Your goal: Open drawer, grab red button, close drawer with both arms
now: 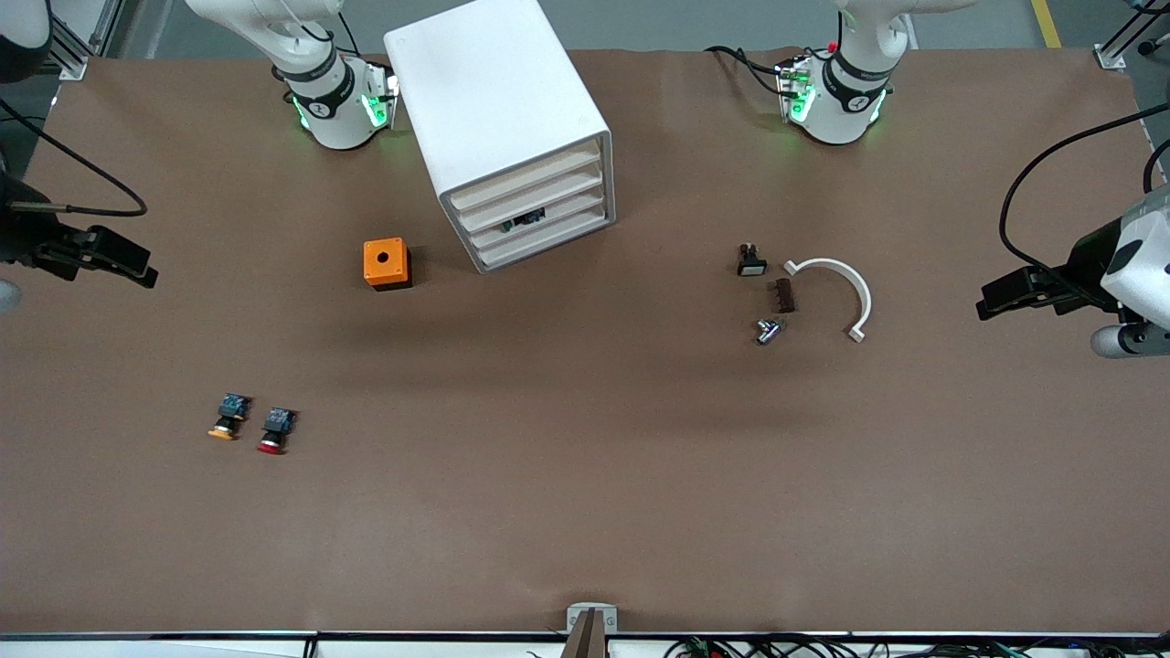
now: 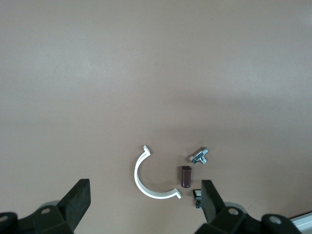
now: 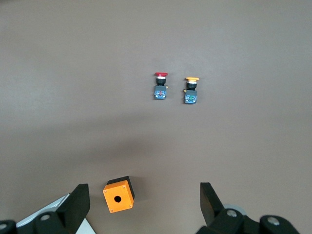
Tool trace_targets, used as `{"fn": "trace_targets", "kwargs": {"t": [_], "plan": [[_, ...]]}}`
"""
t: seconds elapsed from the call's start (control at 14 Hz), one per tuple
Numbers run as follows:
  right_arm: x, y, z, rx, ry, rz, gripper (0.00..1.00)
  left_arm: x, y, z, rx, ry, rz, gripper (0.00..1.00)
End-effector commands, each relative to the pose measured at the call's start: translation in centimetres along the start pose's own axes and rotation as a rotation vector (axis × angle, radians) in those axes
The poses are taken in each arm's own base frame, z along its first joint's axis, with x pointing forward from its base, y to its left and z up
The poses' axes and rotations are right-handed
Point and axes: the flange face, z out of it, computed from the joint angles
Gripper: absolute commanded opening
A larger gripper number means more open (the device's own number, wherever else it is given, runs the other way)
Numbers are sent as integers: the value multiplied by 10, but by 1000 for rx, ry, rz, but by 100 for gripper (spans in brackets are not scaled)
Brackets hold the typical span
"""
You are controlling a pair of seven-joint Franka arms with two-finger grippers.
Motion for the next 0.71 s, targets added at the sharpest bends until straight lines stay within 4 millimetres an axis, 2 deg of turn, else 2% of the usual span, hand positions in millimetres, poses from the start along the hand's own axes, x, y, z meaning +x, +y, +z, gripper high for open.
{"fn": "trace_targets", "kwargs": {"t": [0.0, 0.07, 0.64], "plan": [[-24, 0, -18, 23, 15, -16, 100, -23, -2, -35, 17, 52, 18, 100], [-24, 6, -19, 23, 17, -7, 100, -26, -4, -39, 19, 47, 15, 100], [-26, 3, -23, 29, 18, -42, 100, -32, 0, -40, 25, 18, 13, 100]]}}
